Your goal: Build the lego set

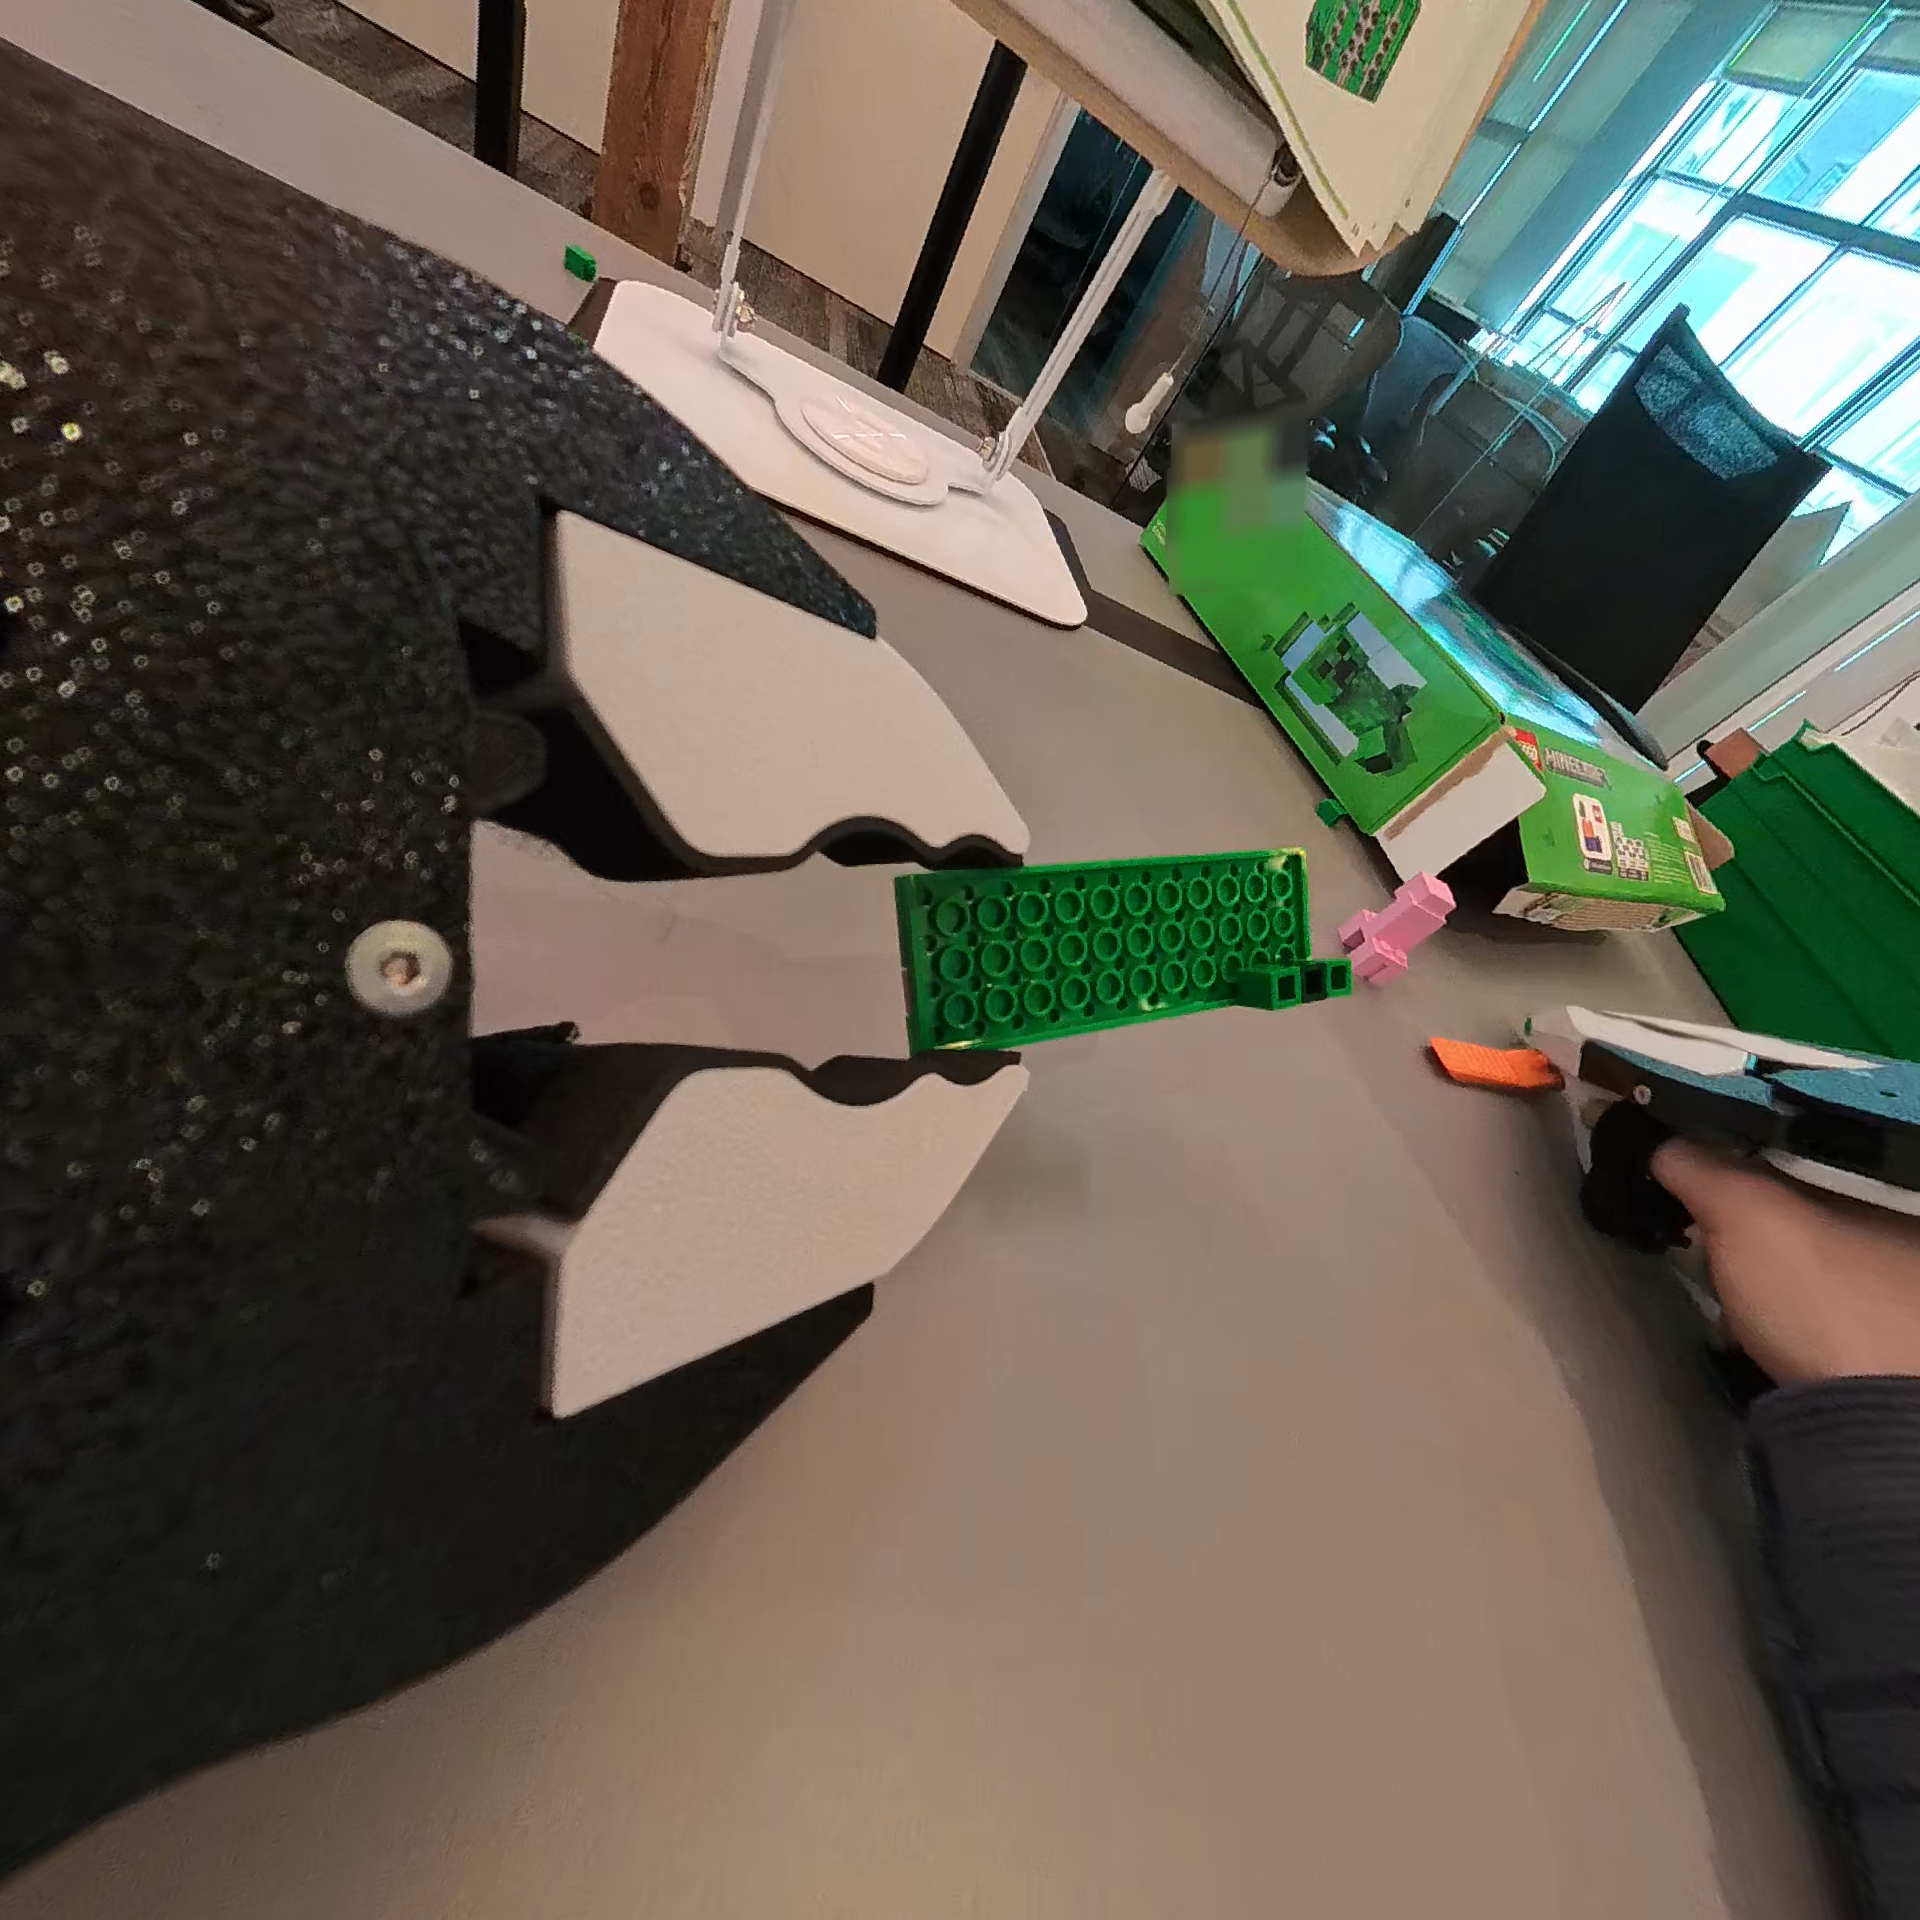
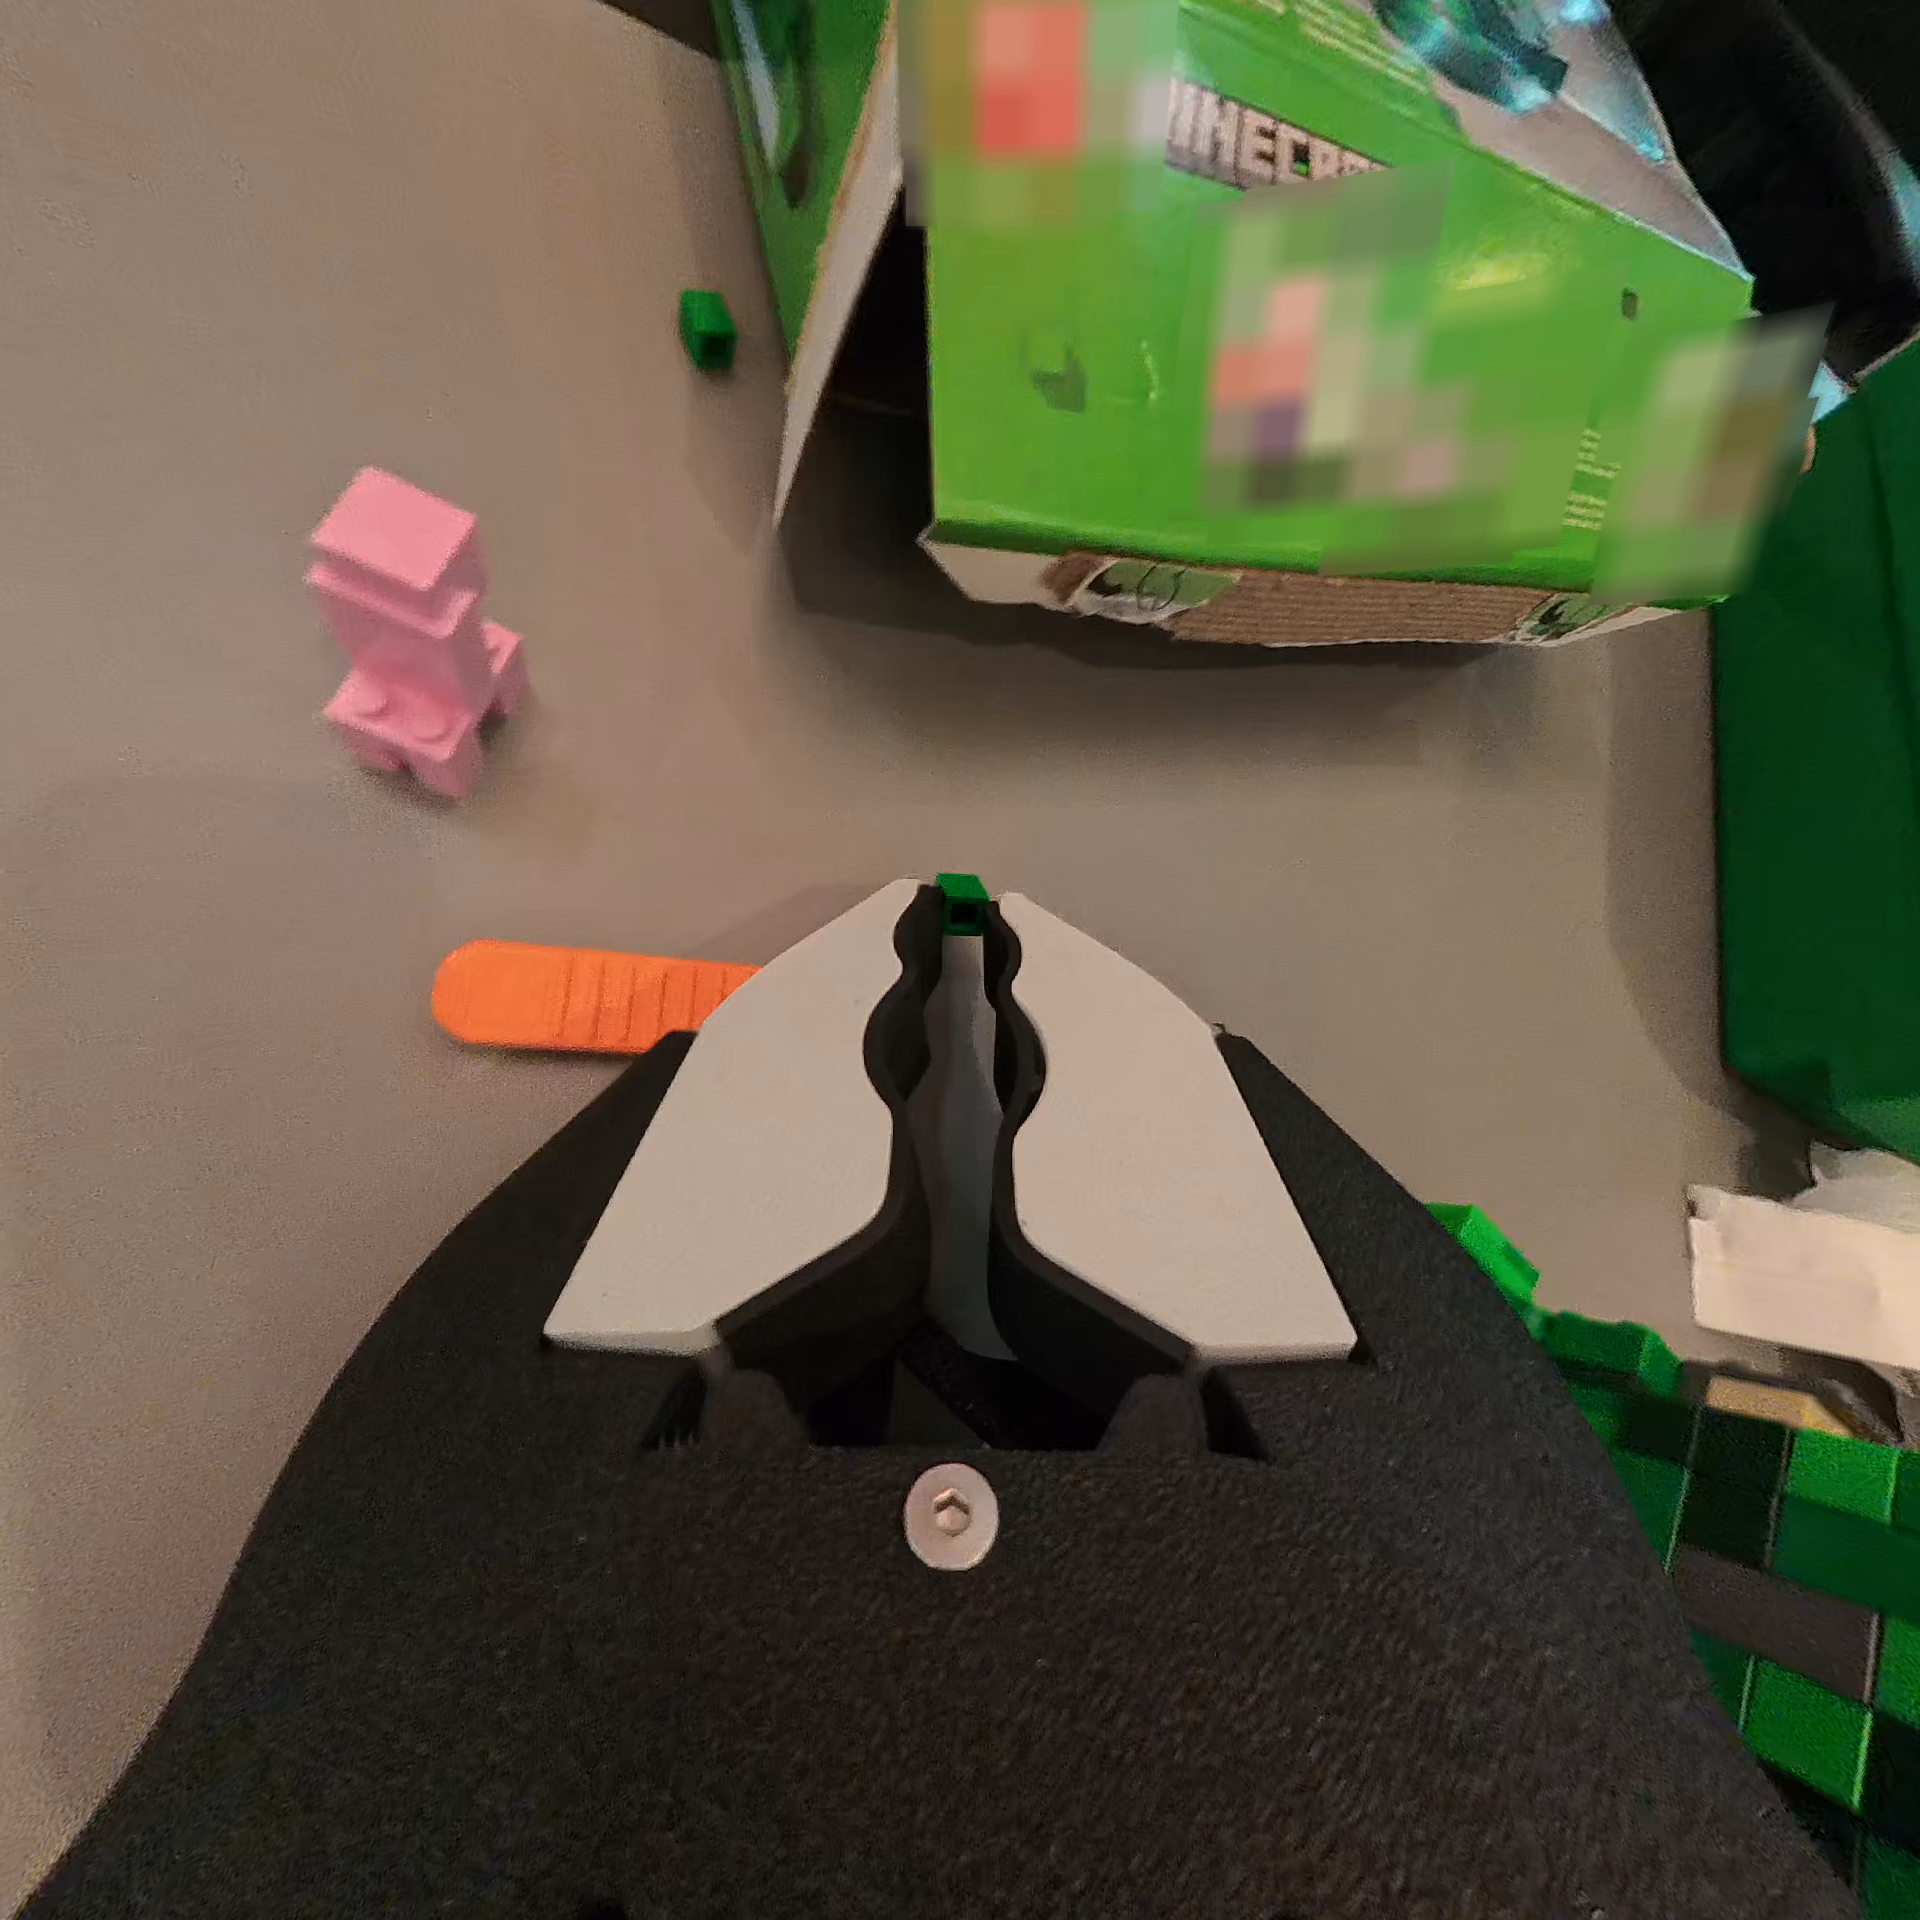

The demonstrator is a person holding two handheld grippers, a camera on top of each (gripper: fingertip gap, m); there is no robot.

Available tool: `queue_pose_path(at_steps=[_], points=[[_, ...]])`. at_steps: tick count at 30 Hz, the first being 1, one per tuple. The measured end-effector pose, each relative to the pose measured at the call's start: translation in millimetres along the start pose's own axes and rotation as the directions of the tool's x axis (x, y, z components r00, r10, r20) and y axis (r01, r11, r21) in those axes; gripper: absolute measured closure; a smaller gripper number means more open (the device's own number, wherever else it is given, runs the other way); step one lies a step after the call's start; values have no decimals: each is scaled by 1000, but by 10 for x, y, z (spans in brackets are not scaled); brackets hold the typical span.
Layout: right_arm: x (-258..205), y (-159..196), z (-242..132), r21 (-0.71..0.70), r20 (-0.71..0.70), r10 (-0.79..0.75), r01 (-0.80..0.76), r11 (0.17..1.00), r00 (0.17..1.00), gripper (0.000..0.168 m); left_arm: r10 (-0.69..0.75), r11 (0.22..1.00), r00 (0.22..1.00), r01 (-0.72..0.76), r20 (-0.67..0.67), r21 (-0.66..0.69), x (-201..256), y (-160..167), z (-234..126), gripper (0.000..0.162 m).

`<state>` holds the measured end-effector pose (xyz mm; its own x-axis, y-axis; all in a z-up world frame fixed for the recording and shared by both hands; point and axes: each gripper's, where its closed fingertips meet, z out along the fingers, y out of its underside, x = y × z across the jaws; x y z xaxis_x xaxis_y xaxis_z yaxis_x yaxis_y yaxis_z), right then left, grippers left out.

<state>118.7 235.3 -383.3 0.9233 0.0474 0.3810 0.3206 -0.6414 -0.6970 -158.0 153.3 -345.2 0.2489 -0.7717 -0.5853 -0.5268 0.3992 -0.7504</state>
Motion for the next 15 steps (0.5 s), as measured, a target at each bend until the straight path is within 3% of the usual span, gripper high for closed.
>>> queue_pose_path(at_steps=[10, 15], points=[[-602, 6, -318, 49, 264, -64, 53, 997, 962, 161, -4, 1000, 1000, 4, -13, -7, 15, 12, 9, 129], [-699, -140, -435, 113, 316, -102, 69, 991, 943, 161, -13, 1000, 1000, 12, -19, -6, 19, 11, 13, 130]])
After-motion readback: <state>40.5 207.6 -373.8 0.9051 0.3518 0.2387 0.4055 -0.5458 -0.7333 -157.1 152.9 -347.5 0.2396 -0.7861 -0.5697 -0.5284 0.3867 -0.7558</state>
